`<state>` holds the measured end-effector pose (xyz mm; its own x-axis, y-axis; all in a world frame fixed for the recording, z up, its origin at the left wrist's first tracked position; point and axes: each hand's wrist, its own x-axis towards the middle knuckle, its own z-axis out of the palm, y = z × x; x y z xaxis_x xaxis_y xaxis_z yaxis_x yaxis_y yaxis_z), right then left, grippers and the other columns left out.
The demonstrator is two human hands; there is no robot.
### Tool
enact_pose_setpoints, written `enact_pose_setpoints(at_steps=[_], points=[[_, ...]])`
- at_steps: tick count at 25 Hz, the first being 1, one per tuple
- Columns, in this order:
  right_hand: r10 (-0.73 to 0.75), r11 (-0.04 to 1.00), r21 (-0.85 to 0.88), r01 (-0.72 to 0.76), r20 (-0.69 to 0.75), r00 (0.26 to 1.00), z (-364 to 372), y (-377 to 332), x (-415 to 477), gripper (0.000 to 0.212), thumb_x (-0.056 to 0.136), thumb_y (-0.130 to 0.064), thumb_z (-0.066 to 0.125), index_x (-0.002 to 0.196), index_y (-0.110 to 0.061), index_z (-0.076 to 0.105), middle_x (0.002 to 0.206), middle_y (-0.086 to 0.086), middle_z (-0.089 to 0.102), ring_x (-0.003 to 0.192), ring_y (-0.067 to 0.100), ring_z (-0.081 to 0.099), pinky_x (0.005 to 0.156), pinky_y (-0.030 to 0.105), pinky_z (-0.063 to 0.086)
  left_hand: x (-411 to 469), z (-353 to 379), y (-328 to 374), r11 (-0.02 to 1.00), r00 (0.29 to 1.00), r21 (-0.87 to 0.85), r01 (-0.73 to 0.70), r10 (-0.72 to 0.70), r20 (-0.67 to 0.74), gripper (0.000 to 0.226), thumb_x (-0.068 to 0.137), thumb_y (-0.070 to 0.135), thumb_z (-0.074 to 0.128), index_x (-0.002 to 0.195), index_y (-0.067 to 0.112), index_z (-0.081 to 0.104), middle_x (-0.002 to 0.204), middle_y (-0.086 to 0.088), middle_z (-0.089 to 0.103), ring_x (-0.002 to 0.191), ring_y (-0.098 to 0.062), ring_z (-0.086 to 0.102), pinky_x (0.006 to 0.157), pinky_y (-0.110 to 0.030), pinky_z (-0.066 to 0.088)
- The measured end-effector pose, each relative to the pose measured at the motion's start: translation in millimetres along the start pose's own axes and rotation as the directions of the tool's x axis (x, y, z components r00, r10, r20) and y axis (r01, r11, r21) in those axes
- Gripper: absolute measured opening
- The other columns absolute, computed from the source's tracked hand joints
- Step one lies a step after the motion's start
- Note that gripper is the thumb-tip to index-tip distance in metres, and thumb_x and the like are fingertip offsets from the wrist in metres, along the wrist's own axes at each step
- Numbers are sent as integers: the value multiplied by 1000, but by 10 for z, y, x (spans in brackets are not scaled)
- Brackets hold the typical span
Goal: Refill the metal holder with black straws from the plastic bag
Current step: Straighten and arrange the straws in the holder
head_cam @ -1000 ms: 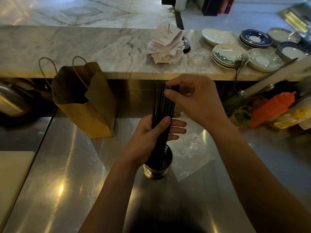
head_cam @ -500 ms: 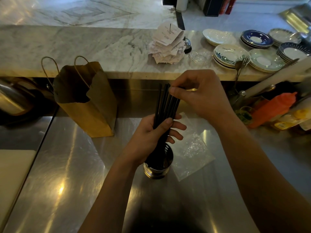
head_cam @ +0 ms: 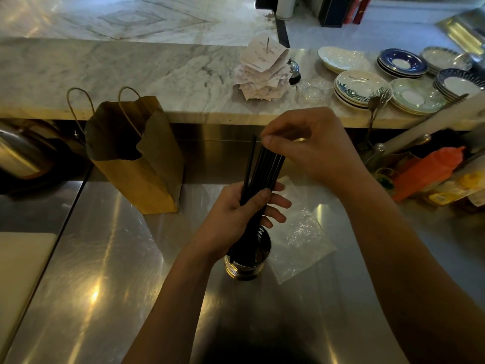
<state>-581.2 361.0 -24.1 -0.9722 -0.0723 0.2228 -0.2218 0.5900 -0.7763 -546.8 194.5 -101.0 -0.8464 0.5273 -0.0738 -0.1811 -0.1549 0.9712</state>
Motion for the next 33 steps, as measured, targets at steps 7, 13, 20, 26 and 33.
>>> enact_pose_setpoints(at_steps=[7,13,20,26,33], points=[[164,968,206,-143,-88,983,-159,46,89,7,94,-16,58,93,-20,63,92,-3,71,76,0,66,67,13,51,-17,3,-29,999,998,-13,33,-32,53,23,102,11,42,115,8,61,95,-5,75,76,-15,71,64,-21,53],[541,566,824,-44,-330,773,-201,318,-32,9,94,-5,57,103,-3,59,82,3,70,72,11,70,73,24,55,5,-40,-108,962,982,-274,4,-56,-182,22,102,10,40,108,8,61,93,-6,76,86,-17,73,72,-22,56],[424,723,689,-50,-385,820,594,349,-764,13,83,7,67,90,-4,67,89,17,71,87,26,73,81,33,58,210,18,-91,923,891,-321,-211,47,-452,23,103,12,40,113,10,60,110,-6,74,108,-21,70,82,-27,56],[178,916,397,-59,-268,947,793,464,-966,27,80,3,72,99,-16,67,92,4,71,85,14,72,77,25,58,191,54,-103,920,885,-306,-246,85,-458,25,103,11,39,116,9,60,109,-8,74,108,-23,70,88,-30,56],[-21,997,72,30,-117,993,527,501,-719,17,85,-9,71,100,-17,71,89,-9,69,81,5,66,74,22,56,162,24,-126,976,881,11,-218,202,-429,23,103,11,40,106,14,62,71,6,60,64,-7,54,65,-20,47]])
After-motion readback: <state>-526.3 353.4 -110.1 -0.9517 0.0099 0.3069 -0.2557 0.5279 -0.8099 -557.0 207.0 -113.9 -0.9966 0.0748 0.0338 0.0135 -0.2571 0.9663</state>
